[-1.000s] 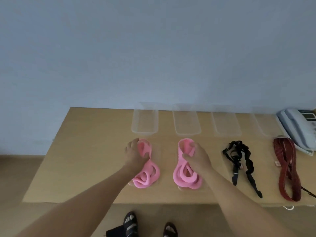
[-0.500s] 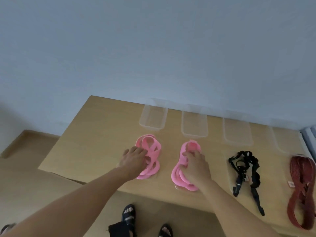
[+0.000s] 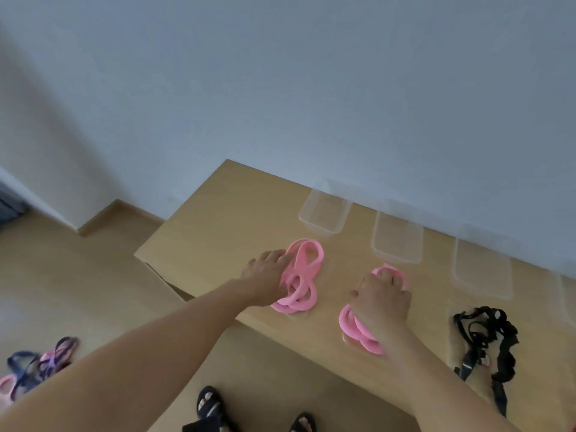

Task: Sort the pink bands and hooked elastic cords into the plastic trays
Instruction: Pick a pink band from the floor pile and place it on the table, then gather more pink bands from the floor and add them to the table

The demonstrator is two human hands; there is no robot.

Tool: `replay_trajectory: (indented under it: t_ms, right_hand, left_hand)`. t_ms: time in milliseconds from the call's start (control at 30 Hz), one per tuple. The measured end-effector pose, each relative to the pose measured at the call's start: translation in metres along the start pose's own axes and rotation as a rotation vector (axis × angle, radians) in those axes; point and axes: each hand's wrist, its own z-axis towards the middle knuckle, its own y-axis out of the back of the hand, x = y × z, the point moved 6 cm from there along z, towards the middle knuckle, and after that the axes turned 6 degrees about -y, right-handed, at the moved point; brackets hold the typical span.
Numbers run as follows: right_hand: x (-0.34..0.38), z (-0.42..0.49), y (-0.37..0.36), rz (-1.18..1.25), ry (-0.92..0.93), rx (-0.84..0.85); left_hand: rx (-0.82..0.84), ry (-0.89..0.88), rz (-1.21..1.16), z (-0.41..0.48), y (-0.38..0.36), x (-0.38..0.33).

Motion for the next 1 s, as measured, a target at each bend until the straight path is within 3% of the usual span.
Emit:
replay_trajectory:
  t_ms: [133,300,500,800,1000]
  right_hand:
    - [0.044,-0.004,0.040,0.086,0.043,-0.119]
    - [0.150,-0.042,0.049,0.145,0.334,0.005]
    - [0.315,-0.148,0.062,0.235,0.675,0.075]
    - [0.532,-0.383,0.056,0.480,1.226,0.134]
    - [0.622,-0.481,-0.010,0.366,1.416,0.337]
  left_hand:
    - [-0.181,0.104,-0.148,-0.027,0.046,0.025]
    - [-0.235,0.187,-0.330,-0.094,0.062,0.081]
    - [-0.522,0.475,-0.409,-0.273,0.058,0.223]
    - [-0.952,0.918,-0.586,-0.556,0.004,0.392]
    - [-0.938,1.114,-0.651,-0.635,-0.067,0.434]
